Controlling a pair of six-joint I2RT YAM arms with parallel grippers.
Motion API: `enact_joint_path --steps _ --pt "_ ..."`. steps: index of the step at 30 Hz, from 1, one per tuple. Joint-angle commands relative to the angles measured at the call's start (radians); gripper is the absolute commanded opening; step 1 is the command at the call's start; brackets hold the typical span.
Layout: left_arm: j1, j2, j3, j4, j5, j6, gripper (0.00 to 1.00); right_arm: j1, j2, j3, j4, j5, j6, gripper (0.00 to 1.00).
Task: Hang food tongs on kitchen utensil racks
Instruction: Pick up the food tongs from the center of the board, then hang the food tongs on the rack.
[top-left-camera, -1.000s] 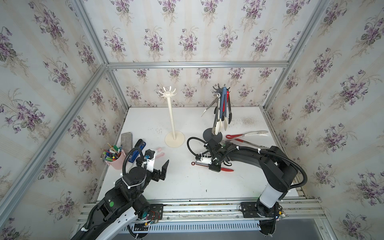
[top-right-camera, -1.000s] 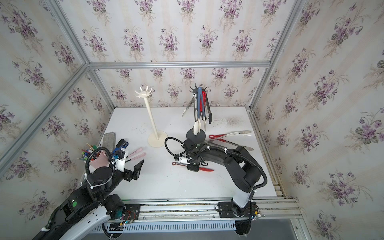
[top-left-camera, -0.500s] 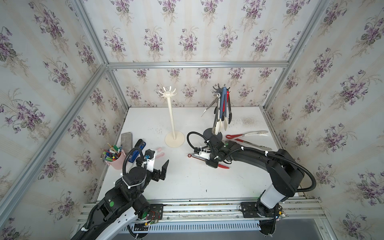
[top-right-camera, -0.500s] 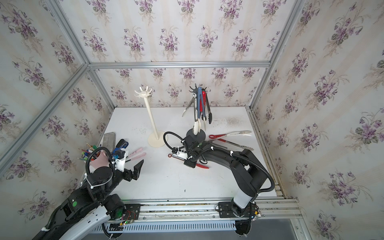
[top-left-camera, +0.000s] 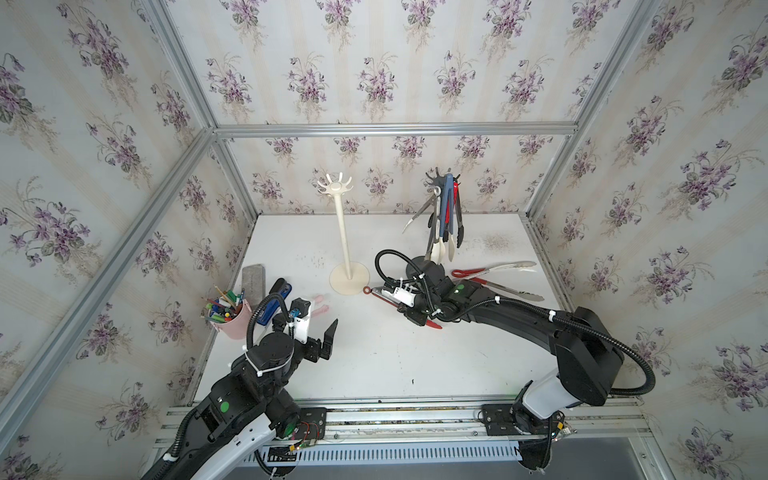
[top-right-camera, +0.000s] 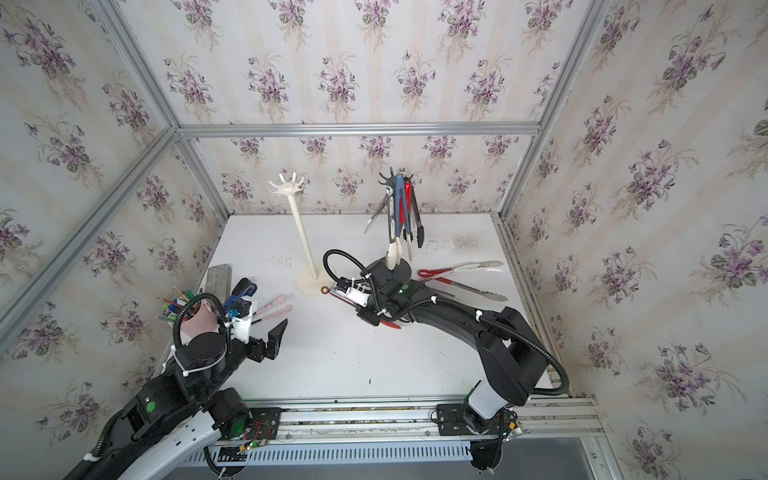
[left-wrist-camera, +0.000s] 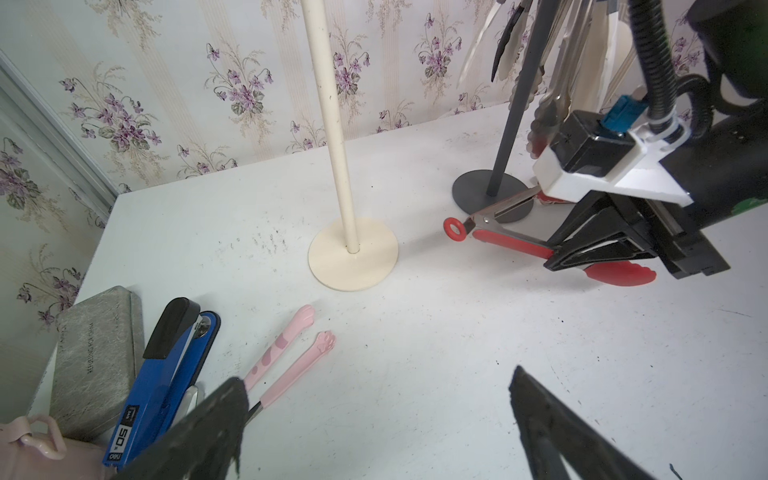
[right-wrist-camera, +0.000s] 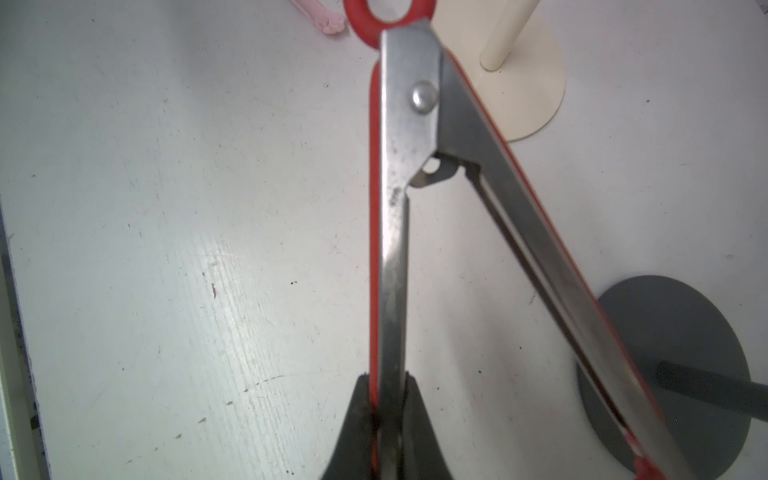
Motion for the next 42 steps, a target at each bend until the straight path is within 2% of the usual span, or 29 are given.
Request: enact_joint_path --steps 1,10,28,42 --pt "0.001 -0.001 0.004 0.012 -0.021 0.003 0.99 0.005 -0.019 0.014 0.083 -0.026 0.018 0.00" --pt "0.001 -0.002 0.001 0.016 -0.025 0.000 0.99 0.022 -0.046 0.097 0.172 -0.005 0.071 0.00" --pt "0.001 -0.002 0.000 0.019 -0.024 0.000 0.99 0.024 -0.019 0.293 0.233 -0.092 0.102 0.00" --pt "0.001 -0.008 0.000 0.019 -0.019 0.001 0.99 -0.081 -0.001 0.375 0.303 -0.249 0.172 0.00"
